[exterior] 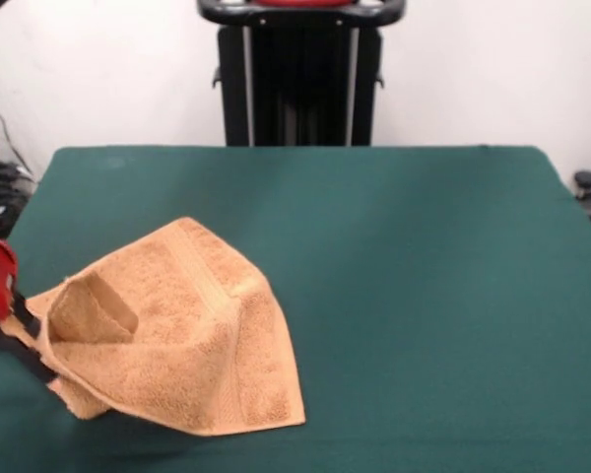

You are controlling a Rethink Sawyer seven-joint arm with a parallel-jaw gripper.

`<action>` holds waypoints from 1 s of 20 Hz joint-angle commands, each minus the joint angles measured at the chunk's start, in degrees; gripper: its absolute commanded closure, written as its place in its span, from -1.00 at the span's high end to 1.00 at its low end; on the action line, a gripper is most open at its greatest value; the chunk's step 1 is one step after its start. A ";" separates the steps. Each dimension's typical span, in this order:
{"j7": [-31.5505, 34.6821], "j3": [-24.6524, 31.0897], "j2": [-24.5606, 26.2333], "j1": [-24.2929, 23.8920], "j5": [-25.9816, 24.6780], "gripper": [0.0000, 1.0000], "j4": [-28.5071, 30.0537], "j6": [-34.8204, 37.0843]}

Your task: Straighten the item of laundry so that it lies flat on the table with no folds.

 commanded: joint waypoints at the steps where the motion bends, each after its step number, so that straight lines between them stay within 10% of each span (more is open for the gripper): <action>1: -20.73 5.83 -2.91 4.47 -1.55 1.00 14.69 5.62; 20: -19.00 6.53 -6.73 9.33 -9.39 1.00 24.06 -3.69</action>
